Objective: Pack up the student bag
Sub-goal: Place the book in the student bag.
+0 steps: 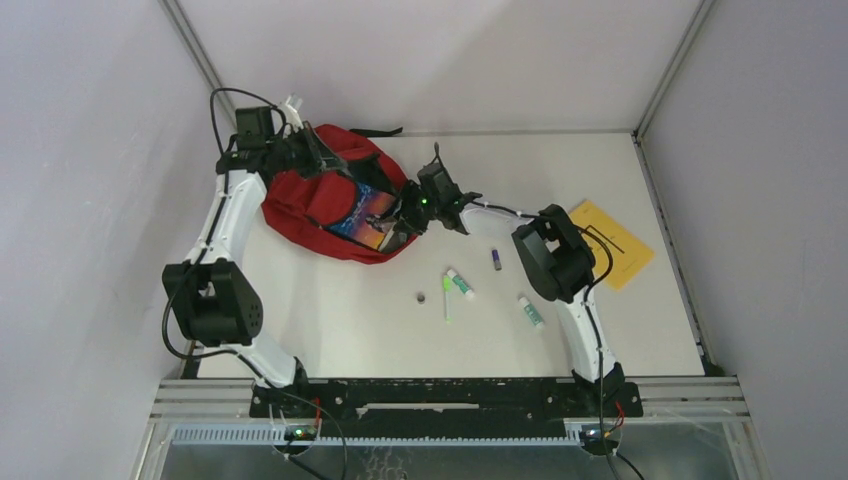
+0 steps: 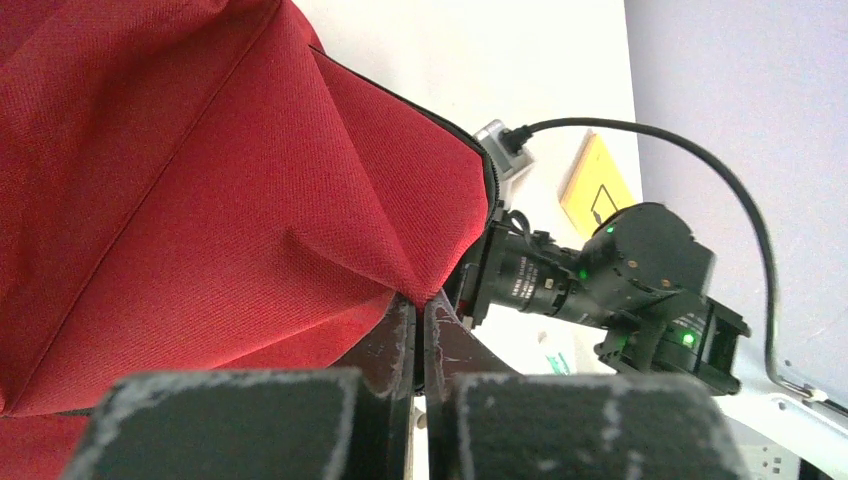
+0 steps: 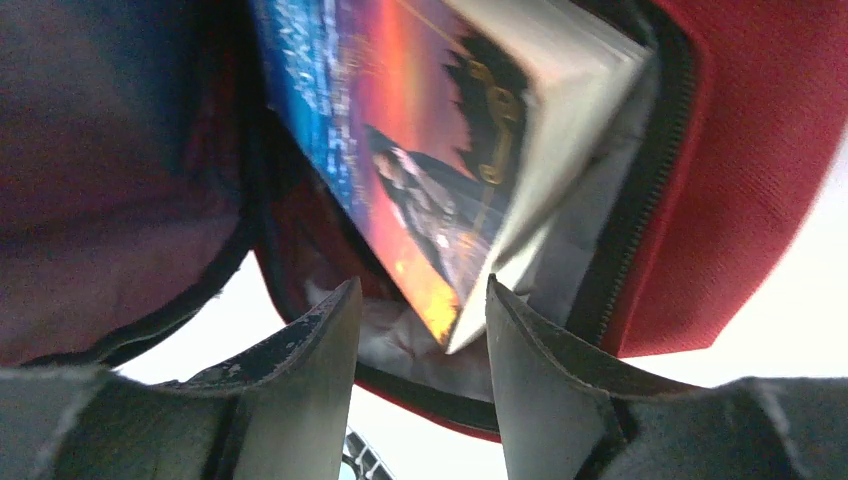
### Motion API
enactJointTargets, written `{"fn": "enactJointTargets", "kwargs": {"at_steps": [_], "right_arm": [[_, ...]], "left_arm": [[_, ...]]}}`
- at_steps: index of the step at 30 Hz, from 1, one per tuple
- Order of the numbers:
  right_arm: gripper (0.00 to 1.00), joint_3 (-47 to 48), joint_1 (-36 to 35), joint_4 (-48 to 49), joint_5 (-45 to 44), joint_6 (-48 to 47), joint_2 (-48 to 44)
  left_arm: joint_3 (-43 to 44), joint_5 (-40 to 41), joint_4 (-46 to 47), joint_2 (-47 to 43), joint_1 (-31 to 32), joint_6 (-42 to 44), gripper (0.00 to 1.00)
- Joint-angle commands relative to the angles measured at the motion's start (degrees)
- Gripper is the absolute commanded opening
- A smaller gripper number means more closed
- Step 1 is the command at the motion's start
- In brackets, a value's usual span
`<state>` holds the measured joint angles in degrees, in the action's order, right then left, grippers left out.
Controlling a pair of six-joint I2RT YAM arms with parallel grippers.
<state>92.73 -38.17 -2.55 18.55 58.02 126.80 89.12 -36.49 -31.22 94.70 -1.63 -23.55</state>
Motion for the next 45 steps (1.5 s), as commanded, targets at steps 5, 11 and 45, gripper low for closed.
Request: {"fn": "enactJointTargets", "kwargs": {"at_steps": [5, 11, 45], "right_arm": [[0.58, -0.5, -1.1, 0.6, -1.4, 2.8, 0.6], [0.58, 7.9, -1.9, 10.4, 3.8, 7.1, 6.9], [0.73, -46.1, 48.3, -18.2, -14.4, -19.2, -55.5]], "left_arm": [[-2.1, -3.3, 3.5, -4.6, 0.0, -1.0, 0.0], [-3.6, -3.6, 4.1, -5.4, 2.0, -1.1, 0.0], [5.7, 19.8, -5.1, -1.2, 16.2, 2.0, 1.0]]}}
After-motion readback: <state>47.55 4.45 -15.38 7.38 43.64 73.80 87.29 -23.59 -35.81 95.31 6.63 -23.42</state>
